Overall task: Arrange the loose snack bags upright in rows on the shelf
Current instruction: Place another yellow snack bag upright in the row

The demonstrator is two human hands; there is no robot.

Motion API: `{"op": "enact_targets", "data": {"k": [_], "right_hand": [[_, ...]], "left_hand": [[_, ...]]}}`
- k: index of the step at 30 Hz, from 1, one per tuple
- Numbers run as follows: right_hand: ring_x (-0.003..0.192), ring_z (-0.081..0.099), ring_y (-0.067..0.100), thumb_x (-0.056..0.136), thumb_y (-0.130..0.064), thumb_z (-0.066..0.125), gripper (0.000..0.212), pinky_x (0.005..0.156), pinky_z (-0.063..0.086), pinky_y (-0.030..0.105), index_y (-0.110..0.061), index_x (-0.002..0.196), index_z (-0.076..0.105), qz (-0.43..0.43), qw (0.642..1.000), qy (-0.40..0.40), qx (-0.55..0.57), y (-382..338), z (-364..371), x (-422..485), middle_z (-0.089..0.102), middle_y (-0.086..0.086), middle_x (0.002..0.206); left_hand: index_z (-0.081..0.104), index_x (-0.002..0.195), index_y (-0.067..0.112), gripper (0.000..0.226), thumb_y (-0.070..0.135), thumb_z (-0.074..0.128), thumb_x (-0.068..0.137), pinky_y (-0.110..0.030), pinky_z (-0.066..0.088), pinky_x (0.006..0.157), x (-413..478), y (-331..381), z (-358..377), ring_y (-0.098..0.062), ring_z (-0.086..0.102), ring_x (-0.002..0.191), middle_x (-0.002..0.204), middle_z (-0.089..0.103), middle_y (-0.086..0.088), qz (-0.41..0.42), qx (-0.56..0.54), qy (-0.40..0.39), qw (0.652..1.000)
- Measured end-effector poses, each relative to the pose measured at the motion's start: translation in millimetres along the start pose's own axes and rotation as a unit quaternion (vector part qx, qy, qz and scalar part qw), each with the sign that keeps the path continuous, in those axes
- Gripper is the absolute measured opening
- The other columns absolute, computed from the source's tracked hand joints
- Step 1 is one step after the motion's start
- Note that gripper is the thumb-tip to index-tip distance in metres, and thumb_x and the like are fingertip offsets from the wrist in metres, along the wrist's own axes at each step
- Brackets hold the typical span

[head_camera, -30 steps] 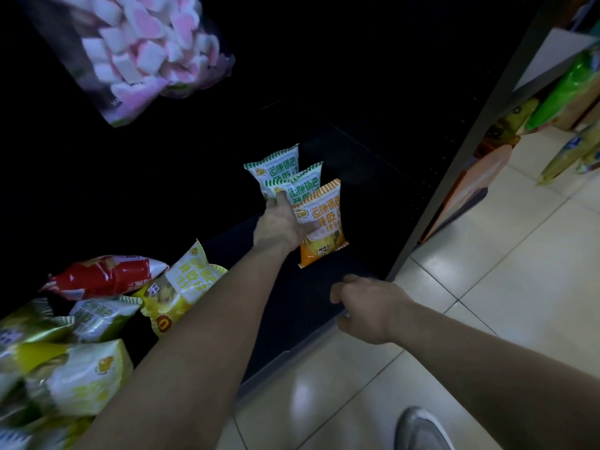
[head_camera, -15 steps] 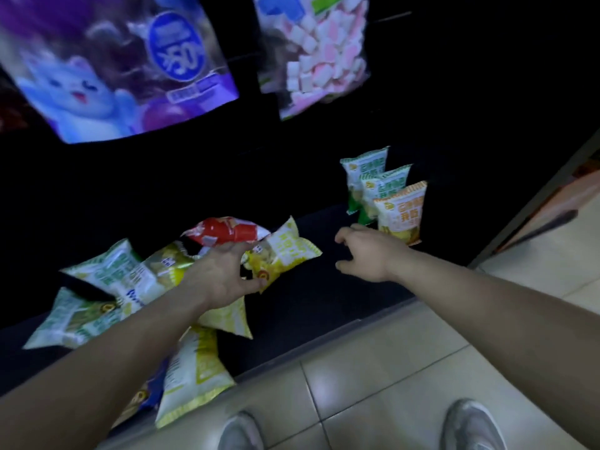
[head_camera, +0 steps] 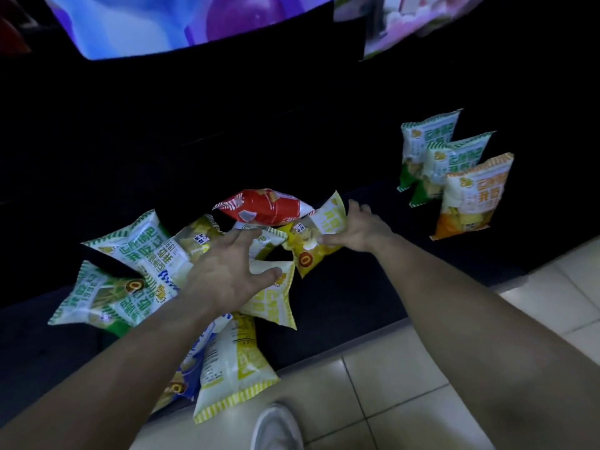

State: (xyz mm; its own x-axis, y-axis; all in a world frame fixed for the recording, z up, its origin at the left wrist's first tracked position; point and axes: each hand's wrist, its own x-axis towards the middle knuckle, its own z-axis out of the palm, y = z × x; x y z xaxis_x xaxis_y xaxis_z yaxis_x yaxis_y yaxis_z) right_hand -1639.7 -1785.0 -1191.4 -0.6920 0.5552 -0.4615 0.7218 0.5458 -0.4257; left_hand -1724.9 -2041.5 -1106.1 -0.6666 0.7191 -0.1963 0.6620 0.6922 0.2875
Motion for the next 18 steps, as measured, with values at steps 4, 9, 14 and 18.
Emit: {"op": "enact_targets", "data": {"k": [4,9,14,18], "right_hand": [[0.141,0.032,0.038,0.057,-0.084,0.070,0.137,0.109,0.035,0.052,-0.015,0.157,0.008,0.024,0.999,0.007,-0.033,-7.7,16.6,14.2,0.030,0.015,0.156],[0.125,0.045,0.033,0.050,-0.076,0.080,0.121,0.099,0.044,0.046,-0.011,0.142,0.035,-0.010,0.995,0.069,-0.066,-10.9,20.8,7.9,0.041,0.012,0.139],[0.105,0.059,0.031,0.050,-0.063,0.088,0.100,0.076,0.049,0.039,-0.017,0.122,0.036,-0.057,0.992,0.091,-0.065,-5.0,8.7,-14.1,0.048,0.007,0.124],[0.099,0.058,0.026,0.048,-0.063,0.088,0.095,0.076,0.050,0.039,-0.022,0.115,0.034,-0.100,0.984,0.084,-0.117,7.2,-31.6,-50.3,0.053,0.002,0.114]], "left_hand": [[0.029,0.152,0.031,0.082,0.065,0.060,0.083,-0.037,0.037,0.108,4.9,5.3,5.9,-0.017,0.034,0.140,0.153,0.034,0.008,0.003,-0.005,0.008,1.000],[0.031,0.150,0.031,0.079,0.061,0.061,0.085,-0.034,0.036,0.107,6.6,14.7,8.1,-0.016,0.034,0.140,0.153,0.033,0.010,0.010,-0.015,0.015,1.000],[0.033,0.149,0.029,0.075,0.058,0.062,0.086,-0.033,0.037,0.107,4.3,24.0,3.9,-0.016,0.035,0.139,0.151,0.036,0.010,0.027,-0.010,0.022,0.999],[0.034,0.149,0.026,0.075,0.056,0.062,0.087,-0.033,0.038,0.106,-1.9,35.9,-9.2,-0.017,0.038,0.136,0.146,0.040,0.007,0.047,0.016,0.020,0.999]]}}
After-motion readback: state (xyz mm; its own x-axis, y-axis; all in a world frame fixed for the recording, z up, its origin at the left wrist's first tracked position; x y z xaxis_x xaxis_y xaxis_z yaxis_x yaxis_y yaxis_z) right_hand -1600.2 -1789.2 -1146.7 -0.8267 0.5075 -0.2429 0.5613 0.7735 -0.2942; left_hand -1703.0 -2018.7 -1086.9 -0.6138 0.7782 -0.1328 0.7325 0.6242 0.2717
